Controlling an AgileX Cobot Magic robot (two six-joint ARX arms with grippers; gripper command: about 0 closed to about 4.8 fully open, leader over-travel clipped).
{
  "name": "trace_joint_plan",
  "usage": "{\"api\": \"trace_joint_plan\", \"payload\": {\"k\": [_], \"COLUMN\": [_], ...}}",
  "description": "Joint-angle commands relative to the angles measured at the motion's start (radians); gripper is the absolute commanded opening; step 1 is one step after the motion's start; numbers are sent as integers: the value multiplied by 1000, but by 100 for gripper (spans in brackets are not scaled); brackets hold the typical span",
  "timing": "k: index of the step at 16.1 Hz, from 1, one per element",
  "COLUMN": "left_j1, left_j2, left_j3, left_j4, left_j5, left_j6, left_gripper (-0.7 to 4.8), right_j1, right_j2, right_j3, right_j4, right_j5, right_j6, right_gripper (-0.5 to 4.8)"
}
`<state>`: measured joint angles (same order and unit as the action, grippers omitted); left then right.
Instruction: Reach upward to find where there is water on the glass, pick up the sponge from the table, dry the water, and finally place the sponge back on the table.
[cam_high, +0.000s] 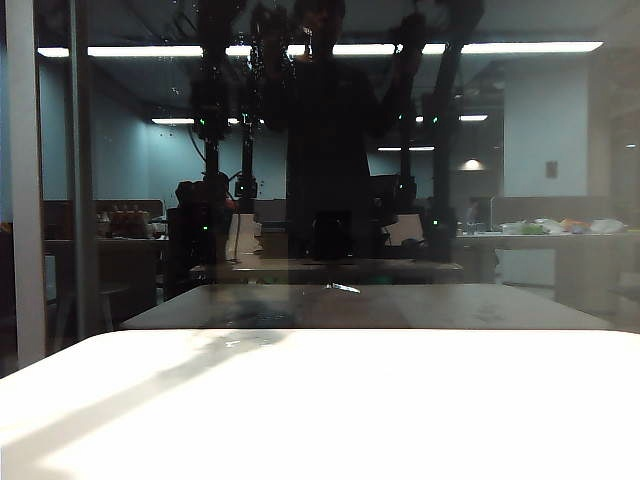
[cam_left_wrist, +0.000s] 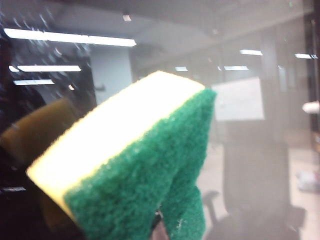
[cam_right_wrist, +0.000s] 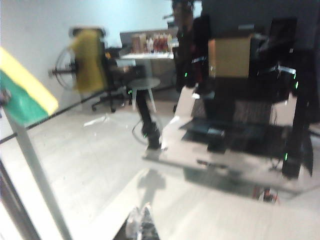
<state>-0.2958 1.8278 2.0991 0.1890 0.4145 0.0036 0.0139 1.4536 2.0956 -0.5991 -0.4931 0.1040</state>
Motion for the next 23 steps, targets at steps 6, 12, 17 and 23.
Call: {"api": "trace_joint_plan", "payload": {"k": [6, 12, 17, 23], "left_j1": [73, 73, 43, 4], "left_j2": [73, 93, 121, 162], "left_j3": [20, 21, 20, 19], "left_j4": [36, 45, -3, -71], "left_j5": [-32, 11, 63, 79], "left_j6": [-269, -304, -333, -332], "left_gripper": [-6, -6, -6, -6], "right_j1": [1, 1, 1, 1], "right_j2": [-9, -9, -12, -13], "right_j3": [3, 3, 3, 3], "right_j4": [-5, -7, -10, -10], "right_j5": [-7, -7, -7, -7], "right_j6": [-3, -3, -3, -3], "right_gripper": [-2, -2, -2, -2]}}
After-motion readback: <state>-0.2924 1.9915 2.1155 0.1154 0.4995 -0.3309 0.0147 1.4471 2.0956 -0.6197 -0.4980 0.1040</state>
